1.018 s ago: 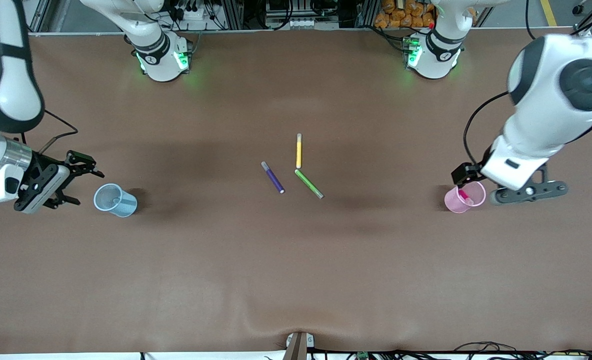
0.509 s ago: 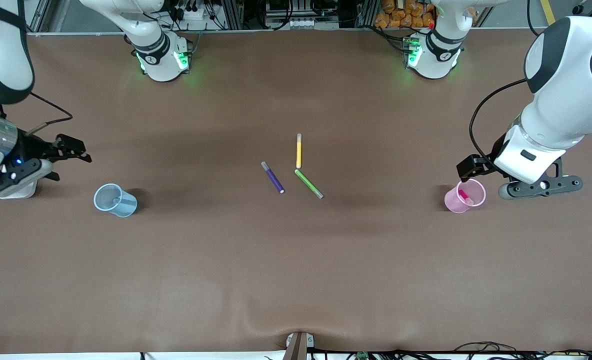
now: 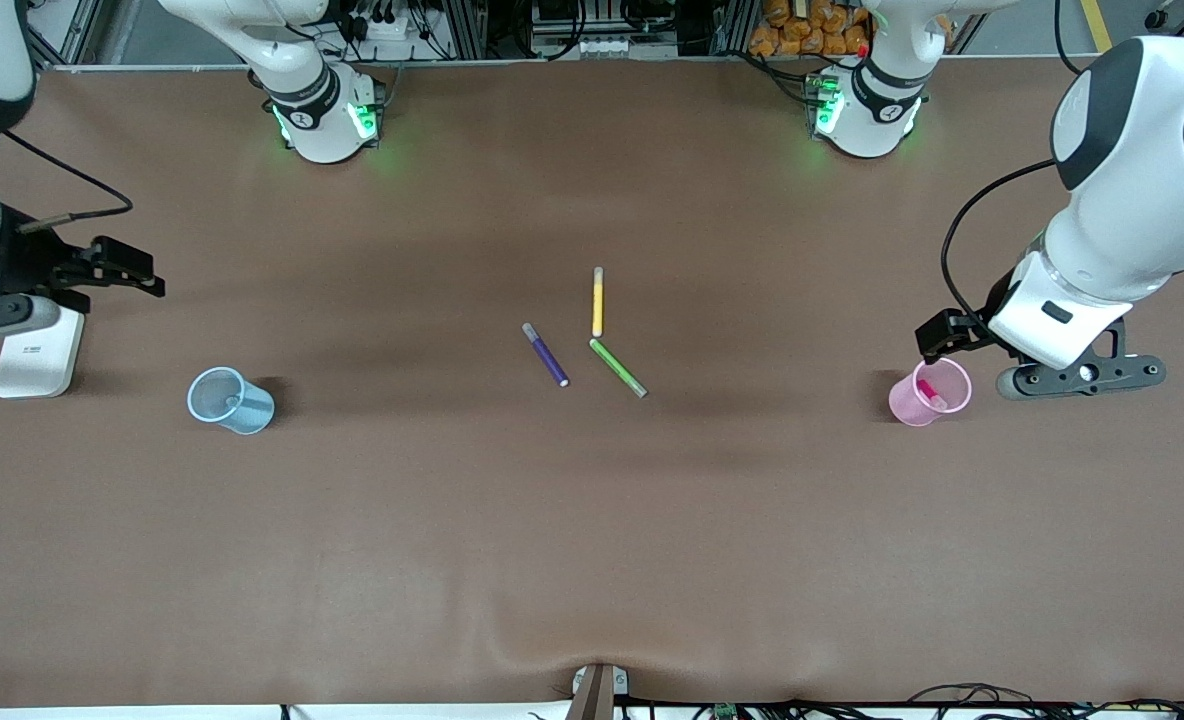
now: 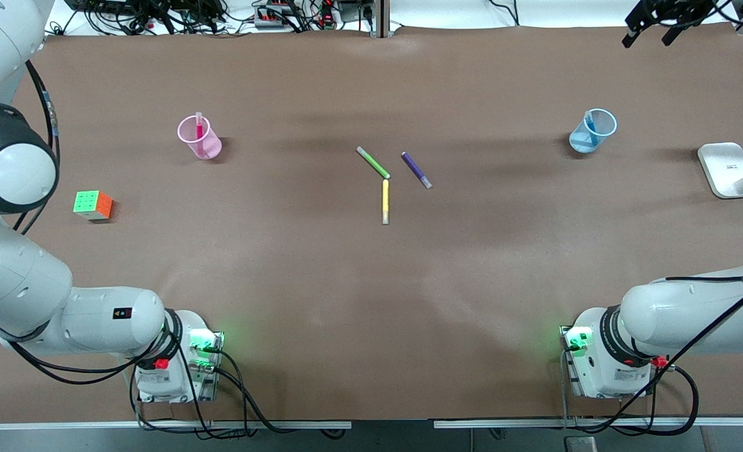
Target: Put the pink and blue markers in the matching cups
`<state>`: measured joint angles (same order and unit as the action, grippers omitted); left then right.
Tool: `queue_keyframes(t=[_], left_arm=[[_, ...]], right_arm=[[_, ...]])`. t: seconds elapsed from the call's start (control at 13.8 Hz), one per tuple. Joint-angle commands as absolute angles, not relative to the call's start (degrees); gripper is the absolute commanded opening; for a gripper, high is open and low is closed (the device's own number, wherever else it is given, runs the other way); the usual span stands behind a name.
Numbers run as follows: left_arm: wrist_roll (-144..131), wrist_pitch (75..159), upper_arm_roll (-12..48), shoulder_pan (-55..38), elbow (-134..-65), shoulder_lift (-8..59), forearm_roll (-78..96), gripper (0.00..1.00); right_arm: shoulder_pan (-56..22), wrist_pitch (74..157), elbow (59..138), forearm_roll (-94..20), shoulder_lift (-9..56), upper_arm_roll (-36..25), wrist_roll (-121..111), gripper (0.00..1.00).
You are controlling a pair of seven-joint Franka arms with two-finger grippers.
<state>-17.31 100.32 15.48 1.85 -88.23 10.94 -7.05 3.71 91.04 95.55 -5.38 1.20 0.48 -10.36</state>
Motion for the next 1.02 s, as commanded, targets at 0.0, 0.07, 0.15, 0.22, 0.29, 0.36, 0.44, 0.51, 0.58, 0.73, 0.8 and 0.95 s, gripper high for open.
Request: queue_keyframes(t=[0.0,0.07,0.15,0.22,0.29,0.36,0.44,0.51,0.58,0.73,0.8,0.95], left_arm=[[-15.64,98.88,15.47,2.72,-86.31,11.51,-6.06,1.00],[-15.73,98.79,15.38,2.64,-86.31,11.08,-5.80,1.00],[-15.65,98.79,15.12,2.72,-86.31,10.55,-5.71,1.00],[-15.56,98.79,13.12,2.12,-86.22,10.29,-5.63,1.00],[-15.38,98.79,10.75,0.98,-86.13,9.76,-5.19,1.00],[-14.60,98.35,8.72,-0.51,-86.22,8.02,-3.71,1.00],[-13.37,96.70,7.05,-0.79,-86.31,6.52,-2.82,1.00],[-10.92,95.20,6.25,-0.88,-86.22,5.20,-2.64,1.00],[-8.11,93.18,4.76,-0.88,-86.39,3.36,-2.11,1.00],[-6.24,88.44,3.08,-0.97,-86.66,0.54,-0.71,1.00],[-5.54,87.20,2.99,-0.88,-87.10,-0.86,-0.70,1.00],[-1.34,87.01,1.42,-0.79,-89.63,-3.85,-0.53,1.00]], right_arm=[[3.69,85.80,90.64,-4.04,1.32,-0.26,-6.59,1.00],[3.60,84.30,88.44,-4.04,1.49,-1.31,-6.50,1.00],[3.26,82.98,86.76,-4.04,1.49,-2.10,-5.89,1.00],[3.16,82.19,86.40,-4.04,1.49,-2.20,-4.06,1.00],[3.16,81.66,86.40,-4.04,1.49,-2.20,-1.61,1.00],[2.99,81.30,86.22,-4.04,1.49,-2.11,0.16,1.00],[2.73,80.86,86.22,-4.04,1.49,-2.11,1.39,1.00],[2.64,80.69,86.22,-4.04,1.49,-2.02,1.58,1.00],[2.64,80.34,86.31,-4.13,1.32,-1.76,0.97,1.00],[2.03,79.81,86.40,-4.04,0.97,-1.41,0.62,1.00],[1.76,79.80,86.31,-3.26,0.88,-1.49,0.01,1.00],[0.19,79.89,86.22,-0.63,0.88,-1.49,-0.18,1.00]])
